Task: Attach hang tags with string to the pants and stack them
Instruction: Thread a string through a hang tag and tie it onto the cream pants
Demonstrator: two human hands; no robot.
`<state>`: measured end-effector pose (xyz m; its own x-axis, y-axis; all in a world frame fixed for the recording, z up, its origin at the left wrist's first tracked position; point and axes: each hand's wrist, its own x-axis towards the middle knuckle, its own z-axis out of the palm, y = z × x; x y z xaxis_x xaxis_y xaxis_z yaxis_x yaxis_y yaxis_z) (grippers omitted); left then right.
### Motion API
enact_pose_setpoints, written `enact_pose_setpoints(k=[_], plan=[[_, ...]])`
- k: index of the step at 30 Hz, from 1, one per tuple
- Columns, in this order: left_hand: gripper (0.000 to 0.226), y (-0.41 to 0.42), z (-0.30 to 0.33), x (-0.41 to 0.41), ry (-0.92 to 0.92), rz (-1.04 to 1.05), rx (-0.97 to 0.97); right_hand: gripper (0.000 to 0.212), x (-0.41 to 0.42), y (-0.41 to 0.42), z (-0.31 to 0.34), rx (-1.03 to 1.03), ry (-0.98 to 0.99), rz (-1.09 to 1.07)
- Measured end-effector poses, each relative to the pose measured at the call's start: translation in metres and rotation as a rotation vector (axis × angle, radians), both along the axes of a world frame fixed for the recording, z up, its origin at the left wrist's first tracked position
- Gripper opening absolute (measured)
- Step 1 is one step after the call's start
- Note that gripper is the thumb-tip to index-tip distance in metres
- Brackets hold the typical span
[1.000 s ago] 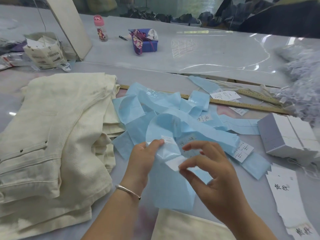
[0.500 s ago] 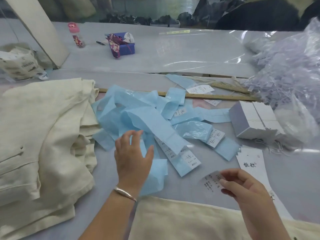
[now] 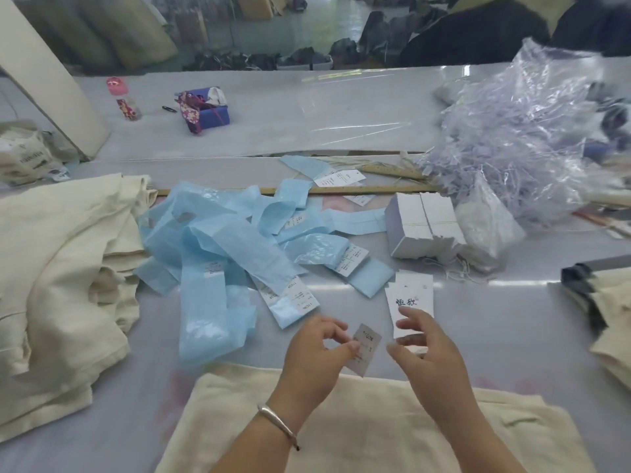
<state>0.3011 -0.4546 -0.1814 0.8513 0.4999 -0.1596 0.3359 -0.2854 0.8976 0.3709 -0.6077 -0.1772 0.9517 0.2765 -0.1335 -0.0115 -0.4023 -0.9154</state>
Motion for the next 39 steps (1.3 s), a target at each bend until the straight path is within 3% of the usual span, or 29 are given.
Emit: enact_pose_setpoints(k=[3,5,8,11,16,20,24,27,29,32,34,37,39], plan=[[0.014,-0.022,-0.004,0.013,0.002,0.119,-0.048,0.047,0.031,-0.039,-0.026,-0.336,-0.254,0.029],[0.014,-0.034,-0.004,0.021,-0.028,0.189,-0.160,0.052,0.053,-0.060,-0.040,-0.476,-0.320,0.227],[0.014,-0.048,-0.007,0.027,-0.018,0.272,-0.239,0.061,0.074,-0.069,-0.053,-0.651,-0.358,0.485],[0.014,-0.058,-0.008,0.026,-0.016,0.299,-0.251,0.074,0.081,-0.065,-0.057,-0.668,-0.290,0.444],[0.014,-0.069,-0.005,0.020,0.015,0.351,-0.237,0.040,0.091,-0.052,-0.058,-0.614,-0.451,0.537],[0.013,-0.075,-0.001,0.014,0.028,0.374,-0.237,0.035,0.102,-0.049,-0.057,-0.804,-0.461,0.661],[0.008,-0.078,0.002,0.008,0.040,0.372,-0.211,0.020,0.107,-0.045,-0.057,-0.818,-0.469,0.701],[0.009,-0.078,0.002,0.004,0.033,0.383,-0.201,0.010,0.115,-0.043,-0.049,-0.658,-0.309,0.676],[0.013,-0.077,0.002,0.001,0.020,0.398,-0.197,0.002,0.119,-0.046,-0.041,-0.433,-0.139,0.624],[0.013,-0.076,0.002,-0.002,-0.005,0.404,-0.185,0.009,0.117,-0.047,-0.024,-0.034,-0.030,0.429],[0.022,-0.076,0.003,-0.003,-0.053,0.392,-0.182,0.010,0.109,-0.046,-0.009,0.185,-0.152,0.240],[0.039,-0.076,0.006,-0.002,-0.116,0.354,-0.170,0.012,0.101,-0.048,0.008,0.223,-0.491,0.224],[0.046,-0.076,0.008,0.000,-0.158,0.327,-0.166,0.013,0.099,-0.051,0.015,0.291,-0.466,0.237]])
